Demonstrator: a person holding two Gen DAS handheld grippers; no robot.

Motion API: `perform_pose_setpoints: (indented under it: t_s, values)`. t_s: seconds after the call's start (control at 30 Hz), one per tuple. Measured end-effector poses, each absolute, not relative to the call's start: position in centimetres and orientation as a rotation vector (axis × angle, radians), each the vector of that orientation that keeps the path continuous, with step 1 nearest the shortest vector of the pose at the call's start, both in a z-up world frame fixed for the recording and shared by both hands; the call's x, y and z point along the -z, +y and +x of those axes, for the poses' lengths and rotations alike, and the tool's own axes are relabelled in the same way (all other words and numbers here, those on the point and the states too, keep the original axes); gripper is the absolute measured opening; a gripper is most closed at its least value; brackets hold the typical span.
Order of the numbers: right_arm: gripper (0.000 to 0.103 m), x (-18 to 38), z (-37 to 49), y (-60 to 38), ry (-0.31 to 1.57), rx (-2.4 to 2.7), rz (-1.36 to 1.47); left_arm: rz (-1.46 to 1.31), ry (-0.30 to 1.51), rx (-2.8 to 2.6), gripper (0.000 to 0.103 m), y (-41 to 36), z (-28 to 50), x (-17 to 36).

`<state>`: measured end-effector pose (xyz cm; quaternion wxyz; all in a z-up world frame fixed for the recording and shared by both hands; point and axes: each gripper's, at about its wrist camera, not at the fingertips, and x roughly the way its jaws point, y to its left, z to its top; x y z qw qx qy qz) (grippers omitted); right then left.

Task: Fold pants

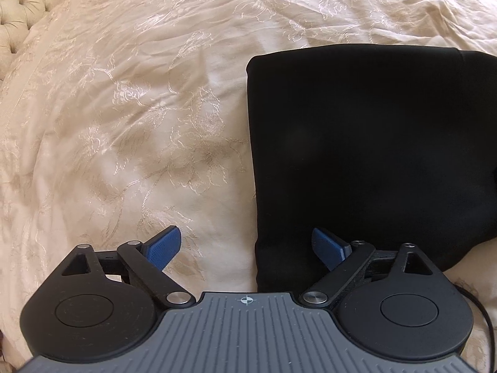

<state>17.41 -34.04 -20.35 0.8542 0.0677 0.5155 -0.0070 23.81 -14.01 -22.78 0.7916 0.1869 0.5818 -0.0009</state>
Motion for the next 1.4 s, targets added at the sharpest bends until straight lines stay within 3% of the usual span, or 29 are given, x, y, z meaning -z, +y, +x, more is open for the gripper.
perform_pose_setpoints:
  t_s: [0.47, 0.67, 0.83, 1.2, 1.4]
  values:
    - [0.068, 20.1, 20.5, -33.6, 1.270, 0.049, 0.192, 0.358, 1.296, 0.009, 0.100, -12.9, 25.3, 23.0]
    - [0.063, 18.6, 20.3, -35.5, 1.230, 0.082, 0.312, 0.239, 1.317, 0.003, 0.097, -10.7, 25.7, 22.1]
    - [0.065, 16.0, 19.3, -37.5, 1.144, 0.176, 0.285, 0.218, 1.219, 0.042, 0.092, -11.1, 25.7, 19.4]
    - [0.067, 22.5, 20.0, -43.2, 1.260, 0.076, 0.504, 0.237, 1.253, 0.104, 0.095, -12.1, 28.0, 21.7]
    - [0.070, 24.5, 20.0, -45.8, 1.253, 0.003, 0.682, 0.143, 1.286, 0.115, 0.103, -10.6, 29.1, 23.3]
